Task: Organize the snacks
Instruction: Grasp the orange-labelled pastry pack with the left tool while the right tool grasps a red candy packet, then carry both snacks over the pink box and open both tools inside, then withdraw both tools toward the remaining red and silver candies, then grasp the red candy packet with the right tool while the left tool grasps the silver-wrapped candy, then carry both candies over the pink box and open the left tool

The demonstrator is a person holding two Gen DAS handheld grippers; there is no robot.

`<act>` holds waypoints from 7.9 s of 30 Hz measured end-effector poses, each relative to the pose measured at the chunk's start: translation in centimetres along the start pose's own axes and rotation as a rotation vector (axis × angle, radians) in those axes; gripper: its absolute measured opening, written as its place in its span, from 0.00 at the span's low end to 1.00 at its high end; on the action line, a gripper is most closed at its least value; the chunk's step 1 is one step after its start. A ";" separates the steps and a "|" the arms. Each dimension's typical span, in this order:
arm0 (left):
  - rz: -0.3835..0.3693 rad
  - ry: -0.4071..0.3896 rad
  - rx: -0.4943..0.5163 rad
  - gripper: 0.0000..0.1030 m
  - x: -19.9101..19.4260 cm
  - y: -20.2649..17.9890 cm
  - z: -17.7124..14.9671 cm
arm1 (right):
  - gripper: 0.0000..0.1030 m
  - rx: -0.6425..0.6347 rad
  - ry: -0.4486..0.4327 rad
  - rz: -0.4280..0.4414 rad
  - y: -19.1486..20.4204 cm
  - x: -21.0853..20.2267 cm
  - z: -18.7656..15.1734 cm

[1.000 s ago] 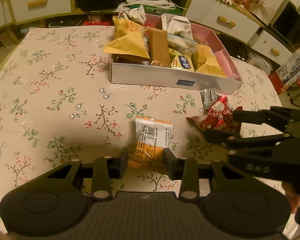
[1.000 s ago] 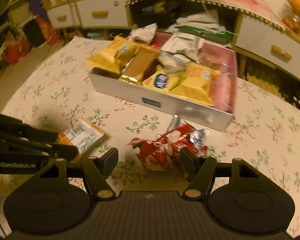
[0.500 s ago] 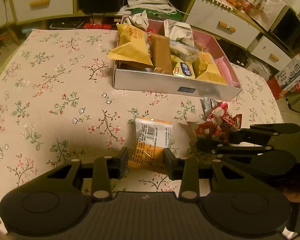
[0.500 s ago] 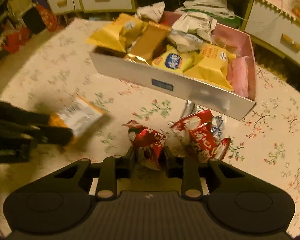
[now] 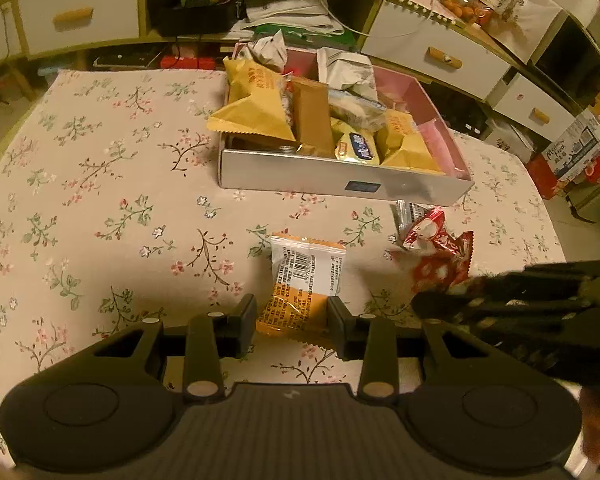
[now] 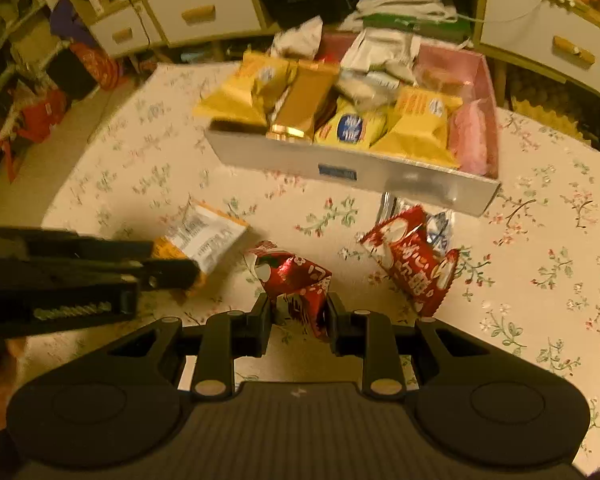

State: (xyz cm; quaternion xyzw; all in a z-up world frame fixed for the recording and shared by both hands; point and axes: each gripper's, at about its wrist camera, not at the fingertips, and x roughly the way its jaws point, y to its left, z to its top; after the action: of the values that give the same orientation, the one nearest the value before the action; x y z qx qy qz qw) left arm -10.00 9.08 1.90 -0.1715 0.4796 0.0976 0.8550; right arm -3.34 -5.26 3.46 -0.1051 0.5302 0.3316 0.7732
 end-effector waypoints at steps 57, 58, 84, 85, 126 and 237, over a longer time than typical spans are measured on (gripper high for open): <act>0.028 -0.268 0.095 0.42 -3.9 -2.9 5.1 | 0.24 0.147 -0.221 -0.052 -4.0 -6.0 2.0; 0.022 -0.266 0.075 0.42 -3.7 -2.4 5.7 | 0.24 0.159 -0.225 -0.053 -4.4 -6.1 2.2; -0.165 -0.225 0.063 0.44 8.7 -6.0 14.7 | 0.24 0.481 -0.270 -0.008 -13.3 2.0 10.3; -0.159 -0.234 0.067 0.46 8.7 -6.0 14.7 | 0.26 0.496 -0.269 0.006 -13.6 2.1 10.3; -0.071 -0.075 -0.142 0.86 -1.0 -1.4 3.8 | 0.56 -0.012 -0.179 -0.099 -5.0 -3.5 1.0; -0.107 -0.195 0.103 0.15 -2.0 -4.6 4.4 | 0.27 -0.061 -0.217 -0.248 -1.9 -5.0 1.7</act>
State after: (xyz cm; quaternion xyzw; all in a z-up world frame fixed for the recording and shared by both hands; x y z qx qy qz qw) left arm -6.09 6.53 6.60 -0.1424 0.3888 0.0434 0.9092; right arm -1.94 -7.86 8.22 -0.1570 0.4162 0.2589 0.8574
